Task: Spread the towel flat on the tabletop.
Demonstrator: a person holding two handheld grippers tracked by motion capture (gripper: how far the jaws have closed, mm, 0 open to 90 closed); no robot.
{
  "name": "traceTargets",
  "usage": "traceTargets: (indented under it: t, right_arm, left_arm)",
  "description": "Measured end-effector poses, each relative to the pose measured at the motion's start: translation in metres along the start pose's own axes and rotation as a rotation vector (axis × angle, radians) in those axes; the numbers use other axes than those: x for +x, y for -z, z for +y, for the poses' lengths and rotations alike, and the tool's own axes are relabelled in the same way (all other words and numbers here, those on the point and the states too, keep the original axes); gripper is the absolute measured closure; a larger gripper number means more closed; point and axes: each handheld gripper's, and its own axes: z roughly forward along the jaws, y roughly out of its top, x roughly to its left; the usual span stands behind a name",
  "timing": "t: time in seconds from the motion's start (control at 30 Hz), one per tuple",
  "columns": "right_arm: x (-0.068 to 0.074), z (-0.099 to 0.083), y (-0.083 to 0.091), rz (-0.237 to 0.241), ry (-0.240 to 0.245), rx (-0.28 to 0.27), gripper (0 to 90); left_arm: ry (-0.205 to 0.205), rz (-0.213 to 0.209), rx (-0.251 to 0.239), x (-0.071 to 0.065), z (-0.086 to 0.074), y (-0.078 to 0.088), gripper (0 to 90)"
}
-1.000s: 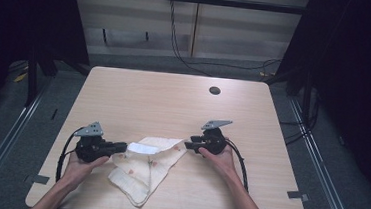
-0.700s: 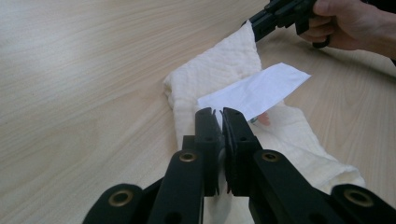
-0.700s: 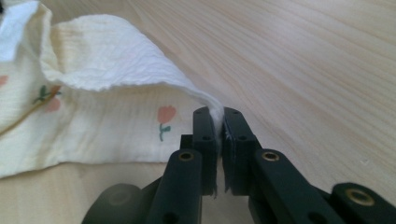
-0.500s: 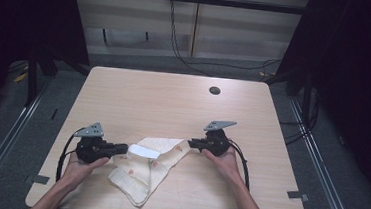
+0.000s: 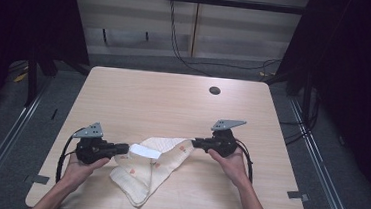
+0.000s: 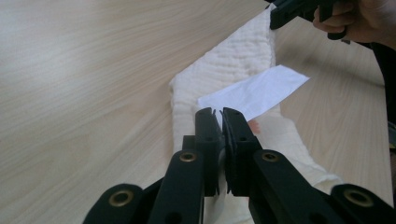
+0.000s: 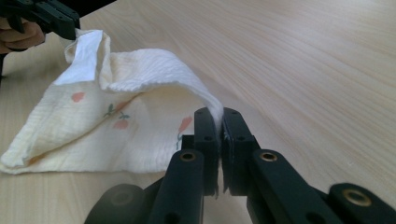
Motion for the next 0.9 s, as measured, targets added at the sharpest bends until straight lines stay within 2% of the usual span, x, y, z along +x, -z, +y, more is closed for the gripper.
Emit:
traceTargets:
  t: [0.07,0.23,0.33,0.47,0.53,0.6,0.7,0.73,0.8,0.9]
  right_arm:
    - [0.002,0.002,0.004,0.008,0.008,-0.005,86.0]
    - [0.008,0.009,0.014,0.011,0.017,-0.02,85.9]
    - [0.013,0.014,0.023,0.006,0.022,-0.037,85.9]
    - [0.021,0.02,0.036,0.001,0.043,-0.063,85.9]
    - [0.024,0.023,0.041,-0.003,0.059,-0.065,85.8]
    - [0.026,0.026,0.047,-0.009,0.062,-0.078,85.8]
    - [0.027,0.03,0.058,-0.02,0.063,-0.096,85.9]
    - [0.027,0.031,0.061,-0.018,0.065,-0.09,86.0]
    - [0.026,0.033,0.067,-0.047,0.073,-0.067,86.1]
    - [0.024,0.039,0.08,-0.047,0.067,-0.098,86.2]
  left_arm:
    - [-0.016,0.001,-0.004,-0.003,0.003,0.001,85.9]
    - [-0.028,-0.012,-0.058,-0.01,0.015,0.004,86.0]
    - [-0.035,0.002,-0.08,-0.013,0.019,0.006,86.0]
    - [-0.046,-0.021,-0.095,-0.017,0.024,0.013,86.0]
    - [-0.06,-0.016,-0.094,-0.018,0.026,0.014,86.1]
    - [-0.054,-0.021,-0.101,-0.019,0.028,0.014,86.1]
    - [-0.061,-0.015,-0.095,-0.021,0.033,0.013,86.0]
    - [-0.07,-0.018,-0.095,-0.022,0.037,0.013,86.0]
    - [-0.074,-0.031,-0.103,-0.025,0.043,0.012,86.0]
    - [-0.095,-0.019,-0.104,-0.025,0.052,0.012,86.0]
